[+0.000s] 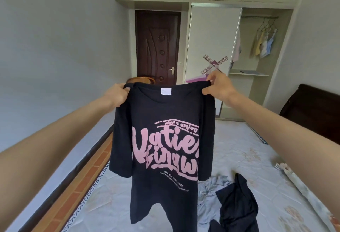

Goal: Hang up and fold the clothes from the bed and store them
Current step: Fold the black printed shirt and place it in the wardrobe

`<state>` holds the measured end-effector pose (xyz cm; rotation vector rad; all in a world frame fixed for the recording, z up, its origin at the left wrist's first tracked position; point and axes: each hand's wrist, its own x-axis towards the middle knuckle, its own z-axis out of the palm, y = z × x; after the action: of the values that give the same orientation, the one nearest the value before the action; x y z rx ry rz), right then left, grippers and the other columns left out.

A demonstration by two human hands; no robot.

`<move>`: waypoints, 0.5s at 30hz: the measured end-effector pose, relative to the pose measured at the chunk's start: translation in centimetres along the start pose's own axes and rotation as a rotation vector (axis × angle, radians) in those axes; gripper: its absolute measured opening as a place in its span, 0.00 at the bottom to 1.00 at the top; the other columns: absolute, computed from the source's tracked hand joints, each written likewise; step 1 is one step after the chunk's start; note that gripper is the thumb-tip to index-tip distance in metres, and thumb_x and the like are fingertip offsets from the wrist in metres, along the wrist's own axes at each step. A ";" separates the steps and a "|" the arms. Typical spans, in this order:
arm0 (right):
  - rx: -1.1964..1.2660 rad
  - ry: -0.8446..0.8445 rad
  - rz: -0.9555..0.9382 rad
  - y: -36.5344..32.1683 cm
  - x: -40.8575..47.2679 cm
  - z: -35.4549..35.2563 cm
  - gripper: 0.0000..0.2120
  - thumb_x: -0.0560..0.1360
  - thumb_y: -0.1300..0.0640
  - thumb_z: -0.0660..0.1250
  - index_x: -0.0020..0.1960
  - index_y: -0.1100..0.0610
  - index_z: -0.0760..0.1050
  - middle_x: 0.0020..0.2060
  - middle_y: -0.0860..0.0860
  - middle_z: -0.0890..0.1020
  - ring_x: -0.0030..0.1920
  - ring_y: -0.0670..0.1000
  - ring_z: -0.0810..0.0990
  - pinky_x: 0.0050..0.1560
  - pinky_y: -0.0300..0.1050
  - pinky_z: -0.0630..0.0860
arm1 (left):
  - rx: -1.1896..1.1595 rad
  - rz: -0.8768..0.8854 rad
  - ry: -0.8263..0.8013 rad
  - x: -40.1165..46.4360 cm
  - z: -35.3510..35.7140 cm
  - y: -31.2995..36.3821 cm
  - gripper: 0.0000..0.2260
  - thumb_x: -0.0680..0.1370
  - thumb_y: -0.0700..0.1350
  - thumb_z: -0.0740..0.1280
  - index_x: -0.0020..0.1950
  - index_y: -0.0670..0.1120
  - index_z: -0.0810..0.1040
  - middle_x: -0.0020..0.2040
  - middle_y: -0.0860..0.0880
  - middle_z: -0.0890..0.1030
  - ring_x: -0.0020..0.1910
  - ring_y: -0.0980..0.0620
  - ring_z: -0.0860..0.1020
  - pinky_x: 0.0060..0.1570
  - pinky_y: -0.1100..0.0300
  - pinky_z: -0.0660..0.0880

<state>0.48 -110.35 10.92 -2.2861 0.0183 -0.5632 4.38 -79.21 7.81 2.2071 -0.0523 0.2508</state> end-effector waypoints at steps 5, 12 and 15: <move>-0.004 -0.059 0.016 -0.2 0.3 0.4 0.10 0.68 0.67 0.70 0.39 0.59 0.69 0.37 0.52 0.69 0.41 0.51 0.68 0.36 0.41 0.64 | 0.162 -0.056 0.154 -0.7 0.2 -0.4 0.18 0.84 0.47 0.53 0.67 0.45 0.75 0.67 0.37 0.69 0.65 0.36 0.69 0.69 0.45 0.66; 0.070 -0.088 0.031 0.8 0.0 0.9 0.12 0.74 0.61 0.65 0.51 0.70 0.76 0.44 0.58 0.80 0.46 0.56 0.78 0.45 0.51 0.75 | -0.086 0.032 0.197 -2.8 1.0 0.3 0.14 0.84 0.44 0.54 0.63 0.41 0.76 0.60 0.40 0.79 0.61 0.39 0.75 0.62 0.49 0.71; 0.128 -0.055 0.040 1.6 0.0 1.2 0.11 0.77 0.60 0.62 0.56 0.64 0.76 0.51 0.59 0.81 0.53 0.59 0.79 0.54 0.56 0.77 | -0.171 0.061 0.213 -3.8 0.9 -0.2 0.14 0.82 0.50 0.56 0.59 0.45 0.78 0.56 0.44 0.81 0.58 0.43 0.77 0.63 0.45 0.72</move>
<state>1.24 -110.67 9.06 -2.1713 0.0013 -0.4667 0.85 -80.05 6.35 1.9996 -0.0221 0.4961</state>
